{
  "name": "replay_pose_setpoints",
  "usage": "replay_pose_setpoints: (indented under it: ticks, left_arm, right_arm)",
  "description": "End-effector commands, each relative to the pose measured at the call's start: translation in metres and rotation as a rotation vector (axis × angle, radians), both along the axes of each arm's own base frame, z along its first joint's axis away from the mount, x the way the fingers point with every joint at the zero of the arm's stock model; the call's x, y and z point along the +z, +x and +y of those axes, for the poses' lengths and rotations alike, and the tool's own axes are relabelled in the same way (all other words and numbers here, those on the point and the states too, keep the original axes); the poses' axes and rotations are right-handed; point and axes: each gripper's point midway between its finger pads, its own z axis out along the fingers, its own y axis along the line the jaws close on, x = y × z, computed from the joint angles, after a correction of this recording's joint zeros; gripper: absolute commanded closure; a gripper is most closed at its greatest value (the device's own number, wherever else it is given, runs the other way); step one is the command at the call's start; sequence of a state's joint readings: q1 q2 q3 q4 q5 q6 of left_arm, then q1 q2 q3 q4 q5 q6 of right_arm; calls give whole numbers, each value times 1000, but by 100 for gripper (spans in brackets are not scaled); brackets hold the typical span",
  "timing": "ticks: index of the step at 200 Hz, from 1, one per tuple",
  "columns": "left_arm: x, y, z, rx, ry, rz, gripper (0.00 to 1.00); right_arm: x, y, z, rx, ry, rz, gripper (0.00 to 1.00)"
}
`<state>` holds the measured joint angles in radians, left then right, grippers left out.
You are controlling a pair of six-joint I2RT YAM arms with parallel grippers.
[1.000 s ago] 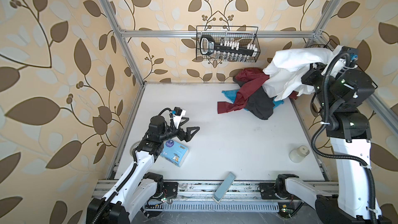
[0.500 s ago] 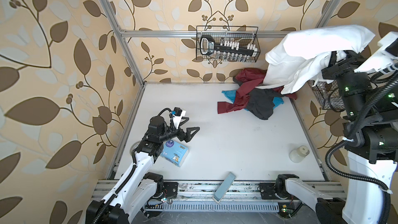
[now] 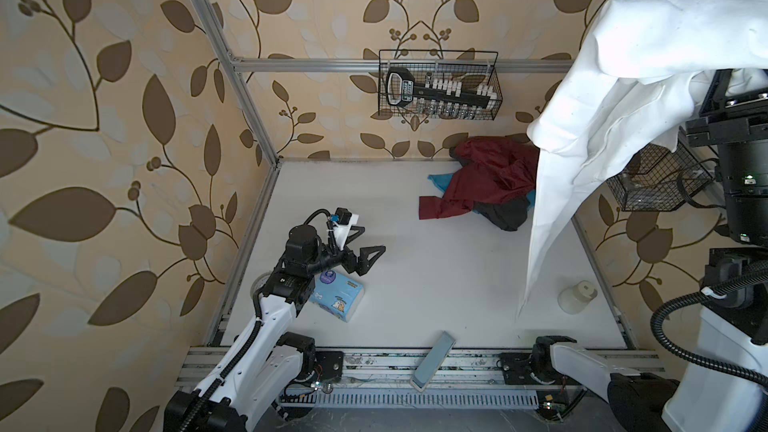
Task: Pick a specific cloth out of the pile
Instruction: 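Lift the white shirt high out of the pile with the right gripper, then swing the held white shirt across and lower it near the left gripper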
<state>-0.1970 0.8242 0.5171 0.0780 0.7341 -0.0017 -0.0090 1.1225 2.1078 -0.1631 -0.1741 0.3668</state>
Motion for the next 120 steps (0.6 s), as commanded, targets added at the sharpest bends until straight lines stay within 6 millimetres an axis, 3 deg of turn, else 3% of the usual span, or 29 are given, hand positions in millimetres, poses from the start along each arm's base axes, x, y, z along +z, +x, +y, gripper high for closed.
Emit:
replay_pose_setpoints:
  ticks: [1, 50, 75, 95, 120]
  left_arm:
    - [5, -1, 0, -3, 10, -49, 1]
    - [5, 1, 3, 23, 20, -57, 1]
    - [4, 1, 3, 26, 22, -59, 1]
    - [4, 1, 4, 28, 23, -57, 1]
    - [4, 1, 4, 29, 25, -58, 1]
  right_arm:
    - [-5, 20, 16, 134, 3, 10, 100]
    - [-43, 61, 54, 491, 27, 117, 100]
    - [-62, 78, 76, 560, 9, 171, 100]
    - [-76, 92, 105, 599, -39, 228, 100]
    - [-102, 115, 156, 644, -114, 308, 100]
